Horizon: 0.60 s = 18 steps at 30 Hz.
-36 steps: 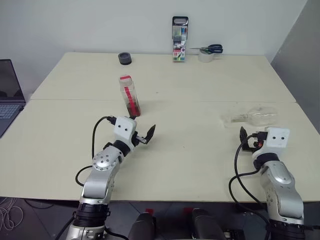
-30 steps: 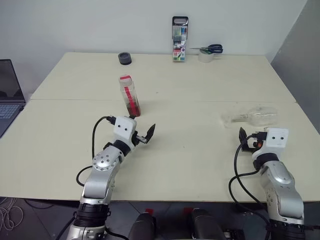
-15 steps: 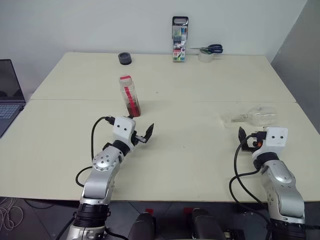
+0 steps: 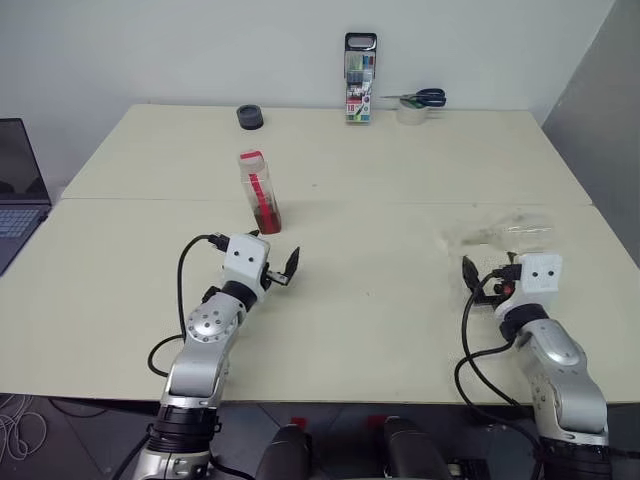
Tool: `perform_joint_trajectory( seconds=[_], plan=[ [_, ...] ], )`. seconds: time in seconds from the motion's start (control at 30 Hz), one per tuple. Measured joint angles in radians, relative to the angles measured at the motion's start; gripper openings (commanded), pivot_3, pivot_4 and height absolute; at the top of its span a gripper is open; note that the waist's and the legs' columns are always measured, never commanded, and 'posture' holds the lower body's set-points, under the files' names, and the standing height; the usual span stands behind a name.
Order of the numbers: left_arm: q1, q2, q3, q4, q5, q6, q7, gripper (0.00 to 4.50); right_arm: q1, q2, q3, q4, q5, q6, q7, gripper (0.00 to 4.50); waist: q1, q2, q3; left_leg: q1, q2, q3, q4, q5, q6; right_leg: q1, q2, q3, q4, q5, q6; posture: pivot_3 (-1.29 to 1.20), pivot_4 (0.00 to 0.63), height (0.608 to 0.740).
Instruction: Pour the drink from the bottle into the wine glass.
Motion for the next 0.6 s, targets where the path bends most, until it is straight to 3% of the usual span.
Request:
perform_joint_trajectory(
  seconds=[0.23, 0.6],
  plan=[
    [-0.019, -0.02, 0.033, 0.001, -0.014, 0.015, 0.055, 4.48, -0.119, -0.151, 0.053, -0.133, 0.188, 0.132, 0.213, 4.5, 0.001, 0.0, 0.0, 0.0, 0.0, -0.001, 0.0, 0.0, 0.0, 0.001, 0.0, -0.001, -0.001, 0.0, 0.0, 0.0, 0.15, 0.74],
    [-0.104, -0.074, 0.045, 0.077, 0.04, 0.015, 0.194, 4.48, -0.211, -0.232, 0.086, -0.168, 0.278, 0.25, 0.259, 4.5, 0.003, 0.0, 0.0, -0.002, 0.0, -0.001, 0.001, 0.0, 0.0, 0.001, 0.0, -0.002, -0.003, 0.0, 0.0, 0.0, 0.15, 0.74]
  ],
)
